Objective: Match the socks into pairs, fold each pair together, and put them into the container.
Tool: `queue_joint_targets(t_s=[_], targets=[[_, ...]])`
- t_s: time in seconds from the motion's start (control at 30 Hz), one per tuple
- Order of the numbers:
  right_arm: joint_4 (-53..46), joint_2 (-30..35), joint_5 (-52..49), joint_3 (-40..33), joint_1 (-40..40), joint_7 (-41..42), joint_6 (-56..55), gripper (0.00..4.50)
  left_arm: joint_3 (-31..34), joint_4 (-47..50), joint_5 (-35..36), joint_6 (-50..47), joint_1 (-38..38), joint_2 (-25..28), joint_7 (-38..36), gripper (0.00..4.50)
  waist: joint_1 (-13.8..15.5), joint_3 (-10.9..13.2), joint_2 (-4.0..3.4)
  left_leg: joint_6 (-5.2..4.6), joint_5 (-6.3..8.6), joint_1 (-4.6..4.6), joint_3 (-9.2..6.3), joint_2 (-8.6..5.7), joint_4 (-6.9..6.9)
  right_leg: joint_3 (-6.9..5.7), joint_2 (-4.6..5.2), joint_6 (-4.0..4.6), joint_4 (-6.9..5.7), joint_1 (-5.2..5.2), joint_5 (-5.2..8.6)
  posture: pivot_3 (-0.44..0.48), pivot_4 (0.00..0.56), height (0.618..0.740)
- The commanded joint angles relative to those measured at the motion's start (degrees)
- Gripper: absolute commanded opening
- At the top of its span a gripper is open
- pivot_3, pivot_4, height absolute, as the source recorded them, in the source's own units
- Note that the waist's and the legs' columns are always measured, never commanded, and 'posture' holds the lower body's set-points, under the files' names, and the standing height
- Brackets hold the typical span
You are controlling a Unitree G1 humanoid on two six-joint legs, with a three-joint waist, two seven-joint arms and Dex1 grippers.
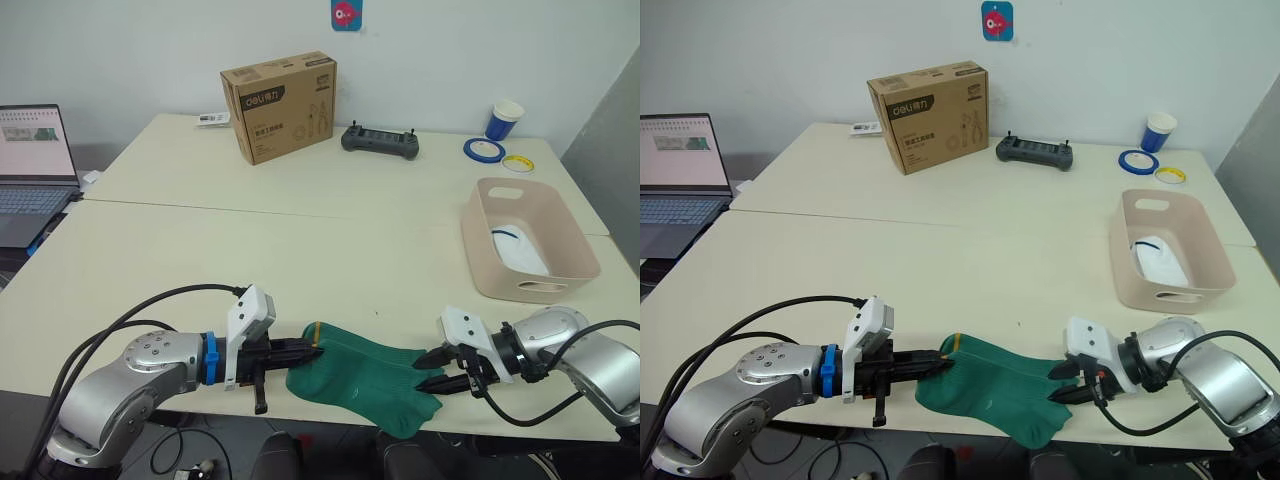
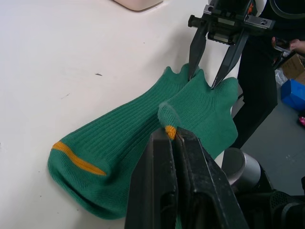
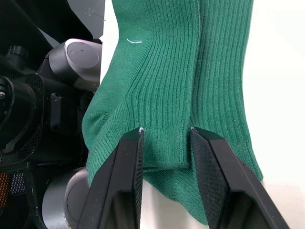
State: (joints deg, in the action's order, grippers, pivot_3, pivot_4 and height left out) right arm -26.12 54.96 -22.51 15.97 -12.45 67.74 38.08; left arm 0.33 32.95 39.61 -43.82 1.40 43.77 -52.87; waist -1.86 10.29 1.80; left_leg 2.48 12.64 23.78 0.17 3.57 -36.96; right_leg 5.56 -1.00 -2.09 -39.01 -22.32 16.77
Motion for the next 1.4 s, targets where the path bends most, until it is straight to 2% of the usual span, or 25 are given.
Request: queue_joint_targets(t_s=[0.03,0.4,0.5,0.6,0.9,1.17,1.23,1.3,1.4], targets=[[-1.2,1.0,-0.4,-0.9,-0.6,1.1,-0.2,1.65,0.6,1.5,0.7,0.1,0.2,0.8,0.1,0.00,0.0,0.0,0.00,0.00,0.00,0.00,0.00,0.00,0.00,0.00,0.00,0.00,0.00,0.00,0.00,0.000,0.150,0.740],[-2.6,1.7,-3.0,-3.5,0.5,1.4,1.4,1.65,0.6,1.0,0.3,0.5,0.0,1.2,-0.1,0.00,0.0,0.0,0.00,0.00,0.00,0.00,0.00,0.00,0.00,0.00,0.00,0.02,0.00,0.00,0.01,0.000,0.150,0.740],[-2.5,1.5,-2.7,-3.3,0.5,1.0,1.4,1.01,0.5,0.8,0.2,0.5,0.1,1.2,0.0,0.00,0.0,0.0,0.00,0.00,0.00,0.00,0.00,0.01,0.00,0.00,0.00,0.03,0.00,0.00,0.01,0.000,0.150,0.740],[-1.5,1.1,-0.9,-2.2,0.5,0.3,0.4,0.02,0.5,0.8,0.3,0.5,0.3,1.2,-0.1,0.00,0.0,0.0,0.00,0.00,0.00,0.00,0.00,0.00,0.00,0.00,0.00,0.03,0.00,-0.01,0.02,0.000,0.150,0.740],[-1.2,1.8,-1.8,-3.7,1.1,1.0,0.1,0.02,1.0,0.9,0.5,0.3,-0.1,1.5,-0.1,0.00,0.0,0.0,0.00,0.00,0.00,0.00,0.00,0.00,0.01,0.01,0.00,0.05,0.00,-0.01,0.03,0.000,0.150,0.740],[-8.1,5.1,-13.2,-9.7,2.7,4.2,7.1,0.02,5.3,1.2,6.1,-2.8,-1.6,5.6,-3.0,0.00,0.0,0.0,-0.01,0.00,0.00,0.00,-0.05,0.03,0.05,-0.05,0.00,0.12,0.00,-0.01,0.07,0.000,0.150,0.740],[-8.1,4.7,-13.0,-9.2,2.4,3.2,7.4,0.02,5.2,-0.7,5.6,-2.3,-0.7,5.0,-2.4,0.00,0.0,0.0,-0.01,0.00,0.00,-0.01,-0.03,0.02,0.04,-0.03,0.01,0.12,0.01,-0.01,0.08,0.000,0.150,0.740],[-4.3,2.9,-10.1,-7.6,-0.2,1.2,5.8,0.02,5.5,-4.3,6.5,-3.0,1.6,0.9,1.4,0.00,0.0,0.0,-0.02,0.00,0.00,-0.02,-0.01,0.00,0.02,-0.01,0.03,0.10,0.02,-0.01,0.07,0.000,0.150,0.740],[-0.7,1.6,-7.9,-6.0,-3.3,0.8,4.8,0.02,5.3,-6.4,6.7,-3.9,3.5,-2.0,3.8,0.00,-0.1,0.0,0.02,0.00,0.00,-0.02,0.03,-0.03,-0.04,0.03,0.05,0.03,0.02,-0.01,0.01,0.000,0.150,0.740]])
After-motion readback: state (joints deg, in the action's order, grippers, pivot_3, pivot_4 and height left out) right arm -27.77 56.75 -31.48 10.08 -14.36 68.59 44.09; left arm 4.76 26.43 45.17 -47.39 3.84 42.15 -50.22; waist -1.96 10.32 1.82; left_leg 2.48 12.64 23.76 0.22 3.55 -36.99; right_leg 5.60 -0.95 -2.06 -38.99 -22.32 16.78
